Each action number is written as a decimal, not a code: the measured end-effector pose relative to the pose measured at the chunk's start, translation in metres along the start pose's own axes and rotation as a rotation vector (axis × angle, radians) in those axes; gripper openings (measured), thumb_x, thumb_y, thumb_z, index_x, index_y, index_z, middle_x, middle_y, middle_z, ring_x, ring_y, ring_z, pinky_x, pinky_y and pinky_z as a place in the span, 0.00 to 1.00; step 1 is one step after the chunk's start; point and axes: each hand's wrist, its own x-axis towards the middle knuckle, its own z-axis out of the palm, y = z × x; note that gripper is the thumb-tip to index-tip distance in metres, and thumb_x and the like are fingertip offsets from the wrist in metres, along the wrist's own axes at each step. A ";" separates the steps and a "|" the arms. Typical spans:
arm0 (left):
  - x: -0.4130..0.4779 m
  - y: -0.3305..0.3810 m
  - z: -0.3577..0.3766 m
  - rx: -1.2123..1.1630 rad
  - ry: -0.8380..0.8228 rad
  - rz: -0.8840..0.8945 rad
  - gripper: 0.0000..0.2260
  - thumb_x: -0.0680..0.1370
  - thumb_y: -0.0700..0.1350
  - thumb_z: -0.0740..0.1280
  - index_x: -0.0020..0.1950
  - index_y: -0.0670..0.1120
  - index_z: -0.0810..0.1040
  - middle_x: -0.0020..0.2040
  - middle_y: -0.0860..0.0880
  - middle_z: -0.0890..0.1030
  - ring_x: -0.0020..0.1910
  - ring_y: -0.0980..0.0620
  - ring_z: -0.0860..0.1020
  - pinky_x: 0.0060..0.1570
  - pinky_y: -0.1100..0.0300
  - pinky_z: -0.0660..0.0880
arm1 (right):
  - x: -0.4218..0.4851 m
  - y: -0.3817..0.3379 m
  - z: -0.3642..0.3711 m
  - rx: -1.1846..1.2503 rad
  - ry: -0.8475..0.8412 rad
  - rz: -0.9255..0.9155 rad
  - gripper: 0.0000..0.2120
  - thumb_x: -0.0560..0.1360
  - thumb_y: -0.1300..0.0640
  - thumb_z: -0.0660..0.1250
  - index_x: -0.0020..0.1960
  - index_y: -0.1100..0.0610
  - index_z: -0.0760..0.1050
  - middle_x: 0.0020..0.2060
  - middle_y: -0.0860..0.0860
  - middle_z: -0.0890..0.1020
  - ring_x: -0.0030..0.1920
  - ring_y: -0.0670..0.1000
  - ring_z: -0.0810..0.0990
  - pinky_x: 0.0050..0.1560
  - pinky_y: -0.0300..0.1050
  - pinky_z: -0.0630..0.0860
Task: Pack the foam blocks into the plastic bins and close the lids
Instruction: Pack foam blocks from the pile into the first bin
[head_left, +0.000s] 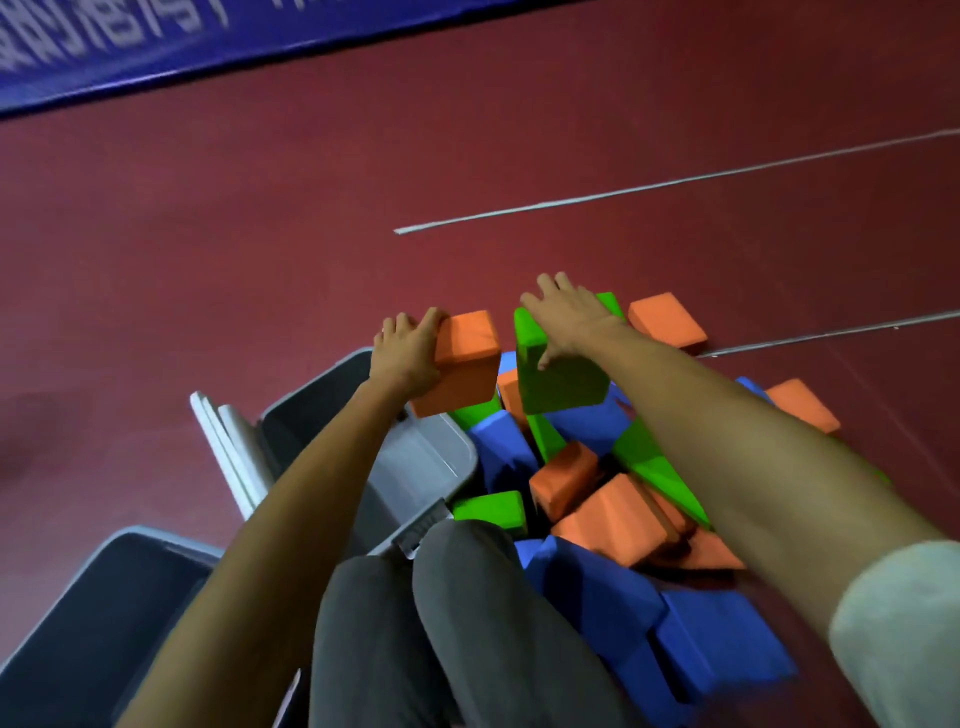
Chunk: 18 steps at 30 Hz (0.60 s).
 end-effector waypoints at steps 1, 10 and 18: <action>-0.006 -0.005 -0.006 0.018 0.021 -0.003 0.34 0.69 0.44 0.72 0.73 0.54 0.63 0.62 0.40 0.71 0.62 0.36 0.68 0.60 0.42 0.67 | -0.002 -0.006 -0.009 -0.006 0.024 -0.015 0.50 0.60 0.38 0.81 0.73 0.54 0.63 0.68 0.58 0.66 0.68 0.62 0.65 0.60 0.59 0.74; -0.040 -0.071 -0.026 0.137 0.114 -0.104 0.35 0.69 0.50 0.73 0.72 0.54 0.61 0.62 0.42 0.74 0.63 0.38 0.70 0.66 0.42 0.64 | 0.025 -0.099 -0.057 -0.120 0.188 -0.143 0.43 0.63 0.49 0.81 0.73 0.54 0.65 0.68 0.58 0.67 0.67 0.61 0.68 0.61 0.57 0.71; -0.035 -0.156 0.007 0.252 0.070 -0.238 0.38 0.69 0.53 0.73 0.74 0.50 0.60 0.65 0.43 0.73 0.68 0.41 0.69 0.75 0.38 0.51 | 0.106 -0.185 -0.034 -0.177 0.183 -0.270 0.43 0.63 0.51 0.78 0.74 0.54 0.64 0.68 0.57 0.69 0.64 0.59 0.71 0.64 0.57 0.68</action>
